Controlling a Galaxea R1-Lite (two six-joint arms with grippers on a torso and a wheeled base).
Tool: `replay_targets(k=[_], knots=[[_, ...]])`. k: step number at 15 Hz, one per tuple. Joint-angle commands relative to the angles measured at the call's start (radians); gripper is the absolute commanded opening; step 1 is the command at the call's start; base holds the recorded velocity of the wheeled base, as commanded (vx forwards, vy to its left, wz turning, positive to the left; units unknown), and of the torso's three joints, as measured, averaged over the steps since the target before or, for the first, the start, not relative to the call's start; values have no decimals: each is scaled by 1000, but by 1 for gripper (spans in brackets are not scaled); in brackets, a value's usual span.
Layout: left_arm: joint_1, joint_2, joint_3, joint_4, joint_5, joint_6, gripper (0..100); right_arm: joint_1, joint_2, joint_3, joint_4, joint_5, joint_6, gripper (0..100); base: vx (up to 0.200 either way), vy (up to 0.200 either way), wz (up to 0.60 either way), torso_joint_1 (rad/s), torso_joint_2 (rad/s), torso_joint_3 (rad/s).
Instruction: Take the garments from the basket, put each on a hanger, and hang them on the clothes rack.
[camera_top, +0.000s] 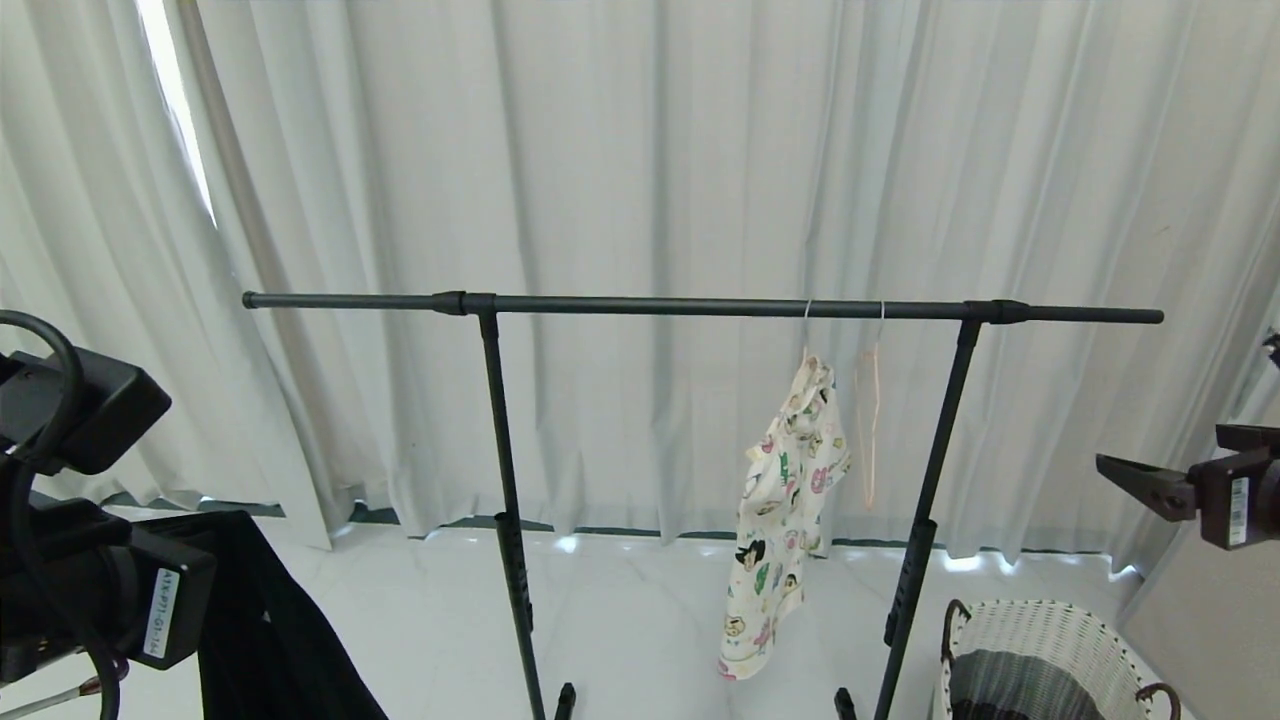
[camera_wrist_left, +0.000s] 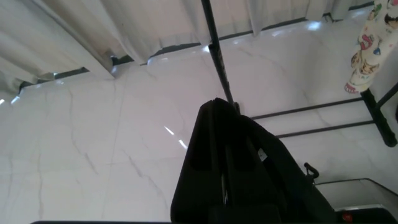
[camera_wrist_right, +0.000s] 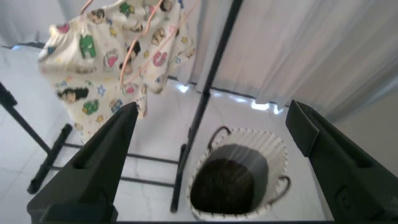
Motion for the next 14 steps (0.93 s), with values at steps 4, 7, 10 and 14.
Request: replay_targets(k=[4,7,10,14], knots=[[-32,-1,0,0,0,0,0,4,112,5,-92,3,19,100,200,0,0,12,6,-5],[-33,1,0,0,0,0,0,16,132,5,-105,3,36,100,200,0,0,4,7,2],[-33,1,0,0,0,0,0,80,172,5,-105,-6,150,100,200,0,0,4,4,1],[-35,1,3,0,0,-2,0,234,293,-20,-107,-198,240,100,0,0,0,0,0,0]])
